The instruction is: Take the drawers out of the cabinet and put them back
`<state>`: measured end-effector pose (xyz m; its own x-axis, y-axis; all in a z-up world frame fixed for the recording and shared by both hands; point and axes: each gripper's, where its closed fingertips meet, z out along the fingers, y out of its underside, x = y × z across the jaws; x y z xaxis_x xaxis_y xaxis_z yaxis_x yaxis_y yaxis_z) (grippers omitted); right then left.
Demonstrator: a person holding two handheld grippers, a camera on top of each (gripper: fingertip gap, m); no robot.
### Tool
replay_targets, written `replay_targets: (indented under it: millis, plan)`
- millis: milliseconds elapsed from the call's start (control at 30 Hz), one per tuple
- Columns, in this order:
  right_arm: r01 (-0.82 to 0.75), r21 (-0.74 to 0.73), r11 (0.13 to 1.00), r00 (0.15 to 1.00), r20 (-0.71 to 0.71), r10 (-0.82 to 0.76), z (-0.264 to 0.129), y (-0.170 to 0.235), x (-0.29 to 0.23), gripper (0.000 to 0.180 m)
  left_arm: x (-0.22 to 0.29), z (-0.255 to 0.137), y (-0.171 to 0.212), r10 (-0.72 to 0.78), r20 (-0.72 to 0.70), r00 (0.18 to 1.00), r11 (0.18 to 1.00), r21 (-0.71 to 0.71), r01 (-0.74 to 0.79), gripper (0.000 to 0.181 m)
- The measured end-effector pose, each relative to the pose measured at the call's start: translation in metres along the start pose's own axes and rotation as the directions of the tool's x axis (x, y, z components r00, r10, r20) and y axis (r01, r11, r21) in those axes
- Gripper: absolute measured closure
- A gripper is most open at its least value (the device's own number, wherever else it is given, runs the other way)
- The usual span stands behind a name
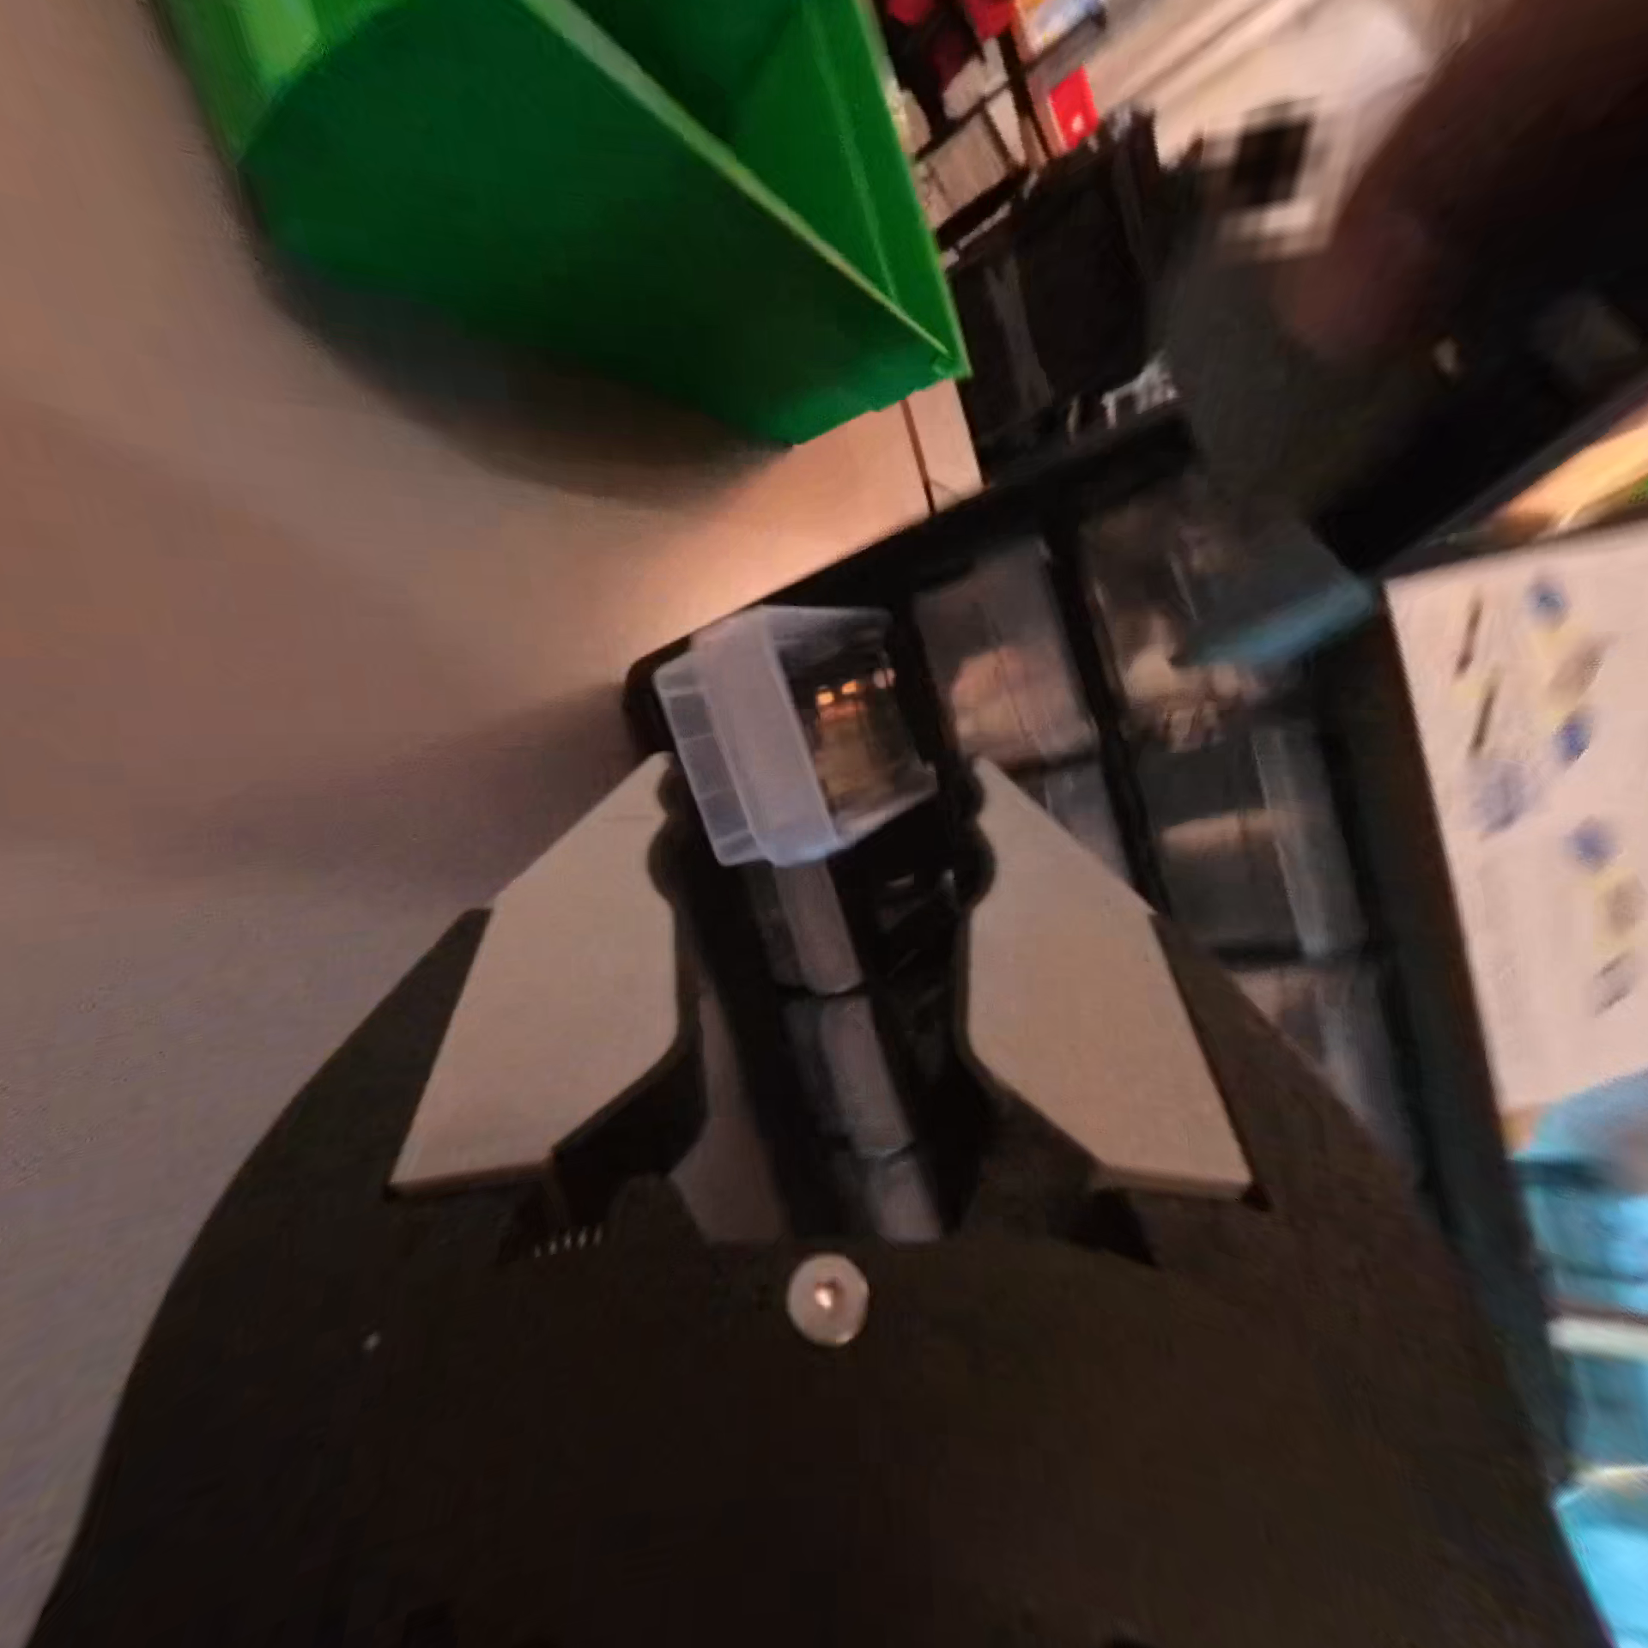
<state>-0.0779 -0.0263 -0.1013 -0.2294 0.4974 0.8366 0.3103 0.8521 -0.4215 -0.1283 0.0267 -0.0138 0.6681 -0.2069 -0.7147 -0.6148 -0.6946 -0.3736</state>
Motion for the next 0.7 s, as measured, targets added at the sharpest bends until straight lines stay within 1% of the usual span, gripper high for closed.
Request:
replay_targets:
  millis: [33, 100, 167, 200, 233, 333, 400, 467, 533, 600, 700]
  plan:
    - [0.105, -0.013, 0.994, 0.994, 0.001, -0.105, 0.007, -0.002, -0.007, 0.131, 0.000, 0.000, 0.000, 0.001, 0.000, 1.000, 1.000, -0.004, -0.001, 0.129]
    - [0.217, -0.063, 0.974, 0.976, 0.041, -0.215, 0.024, 0.004, -0.021, 0.135, 0.000, 0.000, 0.000, 0.002, 0.000, 1.000, 1.000, -0.008, -0.002, 0.129]
    - [0.278, -0.169, 0.946, 0.960, 0.016, -0.279, 0.037, 0.020, -0.016, 0.136, 0.000, 0.000, 0.000, 0.002, 0.001, 1.000, 1.000, -0.008, -0.002, 0.129]
    - [0.292, -0.204, 0.934, 0.955, 0.003, -0.298, 0.040, 0.025, -0.012, 0.140, 0.000, 0.000, 0.000, 0.001, 0.002, 1.000, 1.000, -0.005, -0.001, 0.130]
    - [0.280, -0.218, 0.935, 0.959, 0.013, -0.284, 0.039, 0.026, -0.012, 0.141, 0.000, 0.000, 0.000, 0.000, 0.003, 1.000, 1.000, -0.002, 0.000, 0.130]
    - [0.205, -0.204, 0.957, 0.978, 0.068, -0.195, 0.020, 0.019, -0.022, 0.142, 0.000, 0.000, 0.000, -0.006, 0.005, 1.000, 1.000, 0.016, 0.006, 0.130]
    - [0.179, -0.168, 0.969, 0.982, 0.091, -0.166, -0.003, 0.013, -0.032, 0.143, 0.000, 0.000, 0.000, -0.017, 0.004, 1.000, 0.999, 0.032, 0.017, 0.130]
    - [0.131, -0.097, 0.987, 0.984, 0.135, -0.117, -0.032, 0.005, -0.047, 0.143, 0.000, 0.000, -0.001, -0.022, 0.004, 1.000, 0.999, 0.045, 0.022, 0.130]
    - [0.034, -0.005, 0.999, 0.982, 0.188, -0.033, -0.064, -0.007, -0.056, 0.146, 0.000, 0.000, -0.001, -0.024, 0.006, 1.000, 0.999, 0.045, 0.024, 0.130]
    - [-0.050, 0.071, 0.996, 0.977, 0.209, 0.034, -0.094, -0.019, -0.053, 0.146, -0.001, 0.001, -0.001, -0.020, 0.007, 1.000, 0.999, 0.042, 0.020, 0.130]
    - [-0.254, 0.106, 0.961, 0.931, 0.295, 0.213, -0.140, -0.025, -0.029, 0.145, 0.000, 0.001, -0.001, -0.018, 0.014, 1.000, 0.999, 0.032, 0.018, 0.130]
